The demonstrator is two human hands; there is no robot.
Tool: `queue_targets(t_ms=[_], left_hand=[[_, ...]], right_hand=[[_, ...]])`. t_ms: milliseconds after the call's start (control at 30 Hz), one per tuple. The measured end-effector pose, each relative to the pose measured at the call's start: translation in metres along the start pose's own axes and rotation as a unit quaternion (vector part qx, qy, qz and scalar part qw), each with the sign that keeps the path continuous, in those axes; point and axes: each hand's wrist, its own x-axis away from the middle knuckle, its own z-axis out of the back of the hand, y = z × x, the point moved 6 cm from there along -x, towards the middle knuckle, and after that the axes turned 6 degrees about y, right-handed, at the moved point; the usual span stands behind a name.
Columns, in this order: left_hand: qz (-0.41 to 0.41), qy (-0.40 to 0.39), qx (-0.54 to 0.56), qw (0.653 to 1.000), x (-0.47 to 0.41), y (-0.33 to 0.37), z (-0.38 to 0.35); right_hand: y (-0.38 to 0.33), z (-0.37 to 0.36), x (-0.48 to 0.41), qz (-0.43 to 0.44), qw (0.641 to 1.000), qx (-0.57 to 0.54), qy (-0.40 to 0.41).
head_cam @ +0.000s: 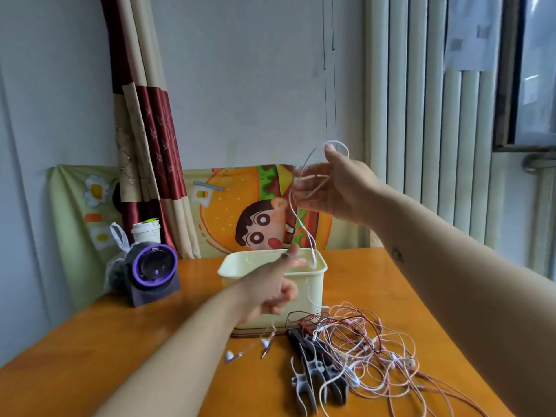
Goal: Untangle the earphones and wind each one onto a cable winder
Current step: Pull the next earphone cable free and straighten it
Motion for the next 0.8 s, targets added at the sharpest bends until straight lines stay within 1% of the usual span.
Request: queue_targets(t_ms=[100, 200, 267, 333, 400, 467, 567, 667, 800], left_hand=[[-0.008, -0.040, 0.016, 0.999, -0.005, 0.001, -0.025], [-0.029, -0.045, 0.072, 0.996, -0.009, 0.007, -0.031], [-0.043, 0.006, 0.103, 0.994, -0.017, 0.009, -0.018], [-0.059, 0.079, 0.104, 0.990, -0.024, 0.008, 0.005], [-0.096, 0.151, 0.089, 0.980, -0.026, 0.009, 0.030], [-0.137, 0.203, 0.088, 0.965, -0.022, 0.016, 0.051], [-0.154, 0.245, 0.094, 0.952, -0.010, 0.025, 0.081], [-0.176, 0.284, 0.075, 0.940, 0.007, 0.030, 0.112], [-0.187, 0.335, 0.061, 0.921, 0.023, 0.029, 0.146]], right_hand=[[-0.013, -0.008, 0.002, 0.043, 0.999, -0.019, -0.013], [-0.020, -0.008, 0.007, 0.076, 0.996, -0.044, -0.024], [-0.025, -0.003, 0.009, 0.118, 0.991, -0.055, -0.012], [-0.029, 0.003, 0.011, 0.162, 0.985, -0.053, 0.013], [-0.032, 0.007, 0.013, 0.190, 0.980, -0.041, 0.033], [-0.030, 0.008, 0.015, 0.200, 0.978, -0.035, 0.047], [-0.023, 0.002, 0.010, 0.208, 0.977, -0.033, 0.046], [-0.013, -0.013, 0.001, 0.205, 0.977, -0.034, 0.044], [-0.007, -0.029, -0.007, 0.224, 0.971, -0.026, 0.079]])
